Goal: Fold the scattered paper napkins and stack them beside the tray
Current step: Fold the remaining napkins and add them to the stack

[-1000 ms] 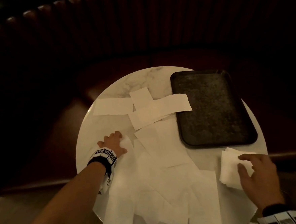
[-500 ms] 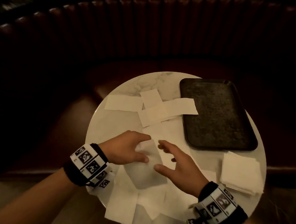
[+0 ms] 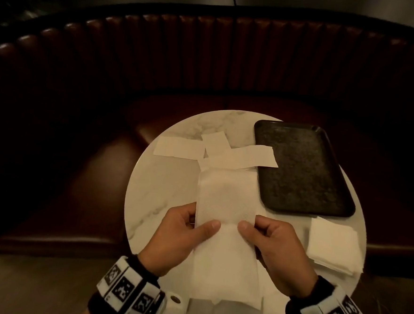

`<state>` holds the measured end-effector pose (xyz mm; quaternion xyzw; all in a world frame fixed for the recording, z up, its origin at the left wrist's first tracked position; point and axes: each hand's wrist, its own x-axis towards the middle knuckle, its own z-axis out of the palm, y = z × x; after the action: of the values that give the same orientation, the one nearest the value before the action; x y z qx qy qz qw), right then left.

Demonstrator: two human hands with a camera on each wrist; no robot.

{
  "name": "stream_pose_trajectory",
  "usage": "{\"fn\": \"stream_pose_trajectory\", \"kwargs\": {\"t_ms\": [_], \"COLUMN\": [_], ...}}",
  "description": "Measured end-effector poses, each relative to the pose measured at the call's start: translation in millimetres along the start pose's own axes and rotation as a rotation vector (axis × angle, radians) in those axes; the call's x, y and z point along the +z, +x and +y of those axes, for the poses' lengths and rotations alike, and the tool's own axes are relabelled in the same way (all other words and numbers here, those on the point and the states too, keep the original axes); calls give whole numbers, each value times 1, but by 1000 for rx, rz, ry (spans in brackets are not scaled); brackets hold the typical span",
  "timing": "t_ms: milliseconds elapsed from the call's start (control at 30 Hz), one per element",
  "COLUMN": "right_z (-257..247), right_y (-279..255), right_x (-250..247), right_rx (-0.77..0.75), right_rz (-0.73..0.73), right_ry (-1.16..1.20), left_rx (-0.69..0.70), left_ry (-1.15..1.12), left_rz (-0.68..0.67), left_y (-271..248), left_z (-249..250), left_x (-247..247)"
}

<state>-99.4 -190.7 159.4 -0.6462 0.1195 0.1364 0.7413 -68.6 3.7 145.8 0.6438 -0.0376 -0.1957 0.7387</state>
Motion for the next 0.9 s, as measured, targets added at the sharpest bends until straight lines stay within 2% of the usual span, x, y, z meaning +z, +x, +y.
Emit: {"fn": "stream_pose_trajectory", "kwargs": {"t_ms": [100,233,367,467,600,900], "right_z": [-4,-5,-9,-17,-18,-23], "right_y": [-6,-12,-15,-17,-16,-23], "right_x": [-3,-7,-9,-11,-16,-17], "right_rx": [-4,-14,-66,-101,-88,-100], "right_rz": [-15,-46,11,44,94,74], "right_ry": [13,43,70,0,-42,120], "left_rx": [61,73,121,164,124,36], "left_ry": [-20,29,89,108,54,-73], "left_rz": [82,51,46,64,51,51], "left_y": [-7,-12,-10,-9,-9,-10], "left_z": [-3,2,10,18,20,29], "left_x": [10,7,3,9,14,26]}}
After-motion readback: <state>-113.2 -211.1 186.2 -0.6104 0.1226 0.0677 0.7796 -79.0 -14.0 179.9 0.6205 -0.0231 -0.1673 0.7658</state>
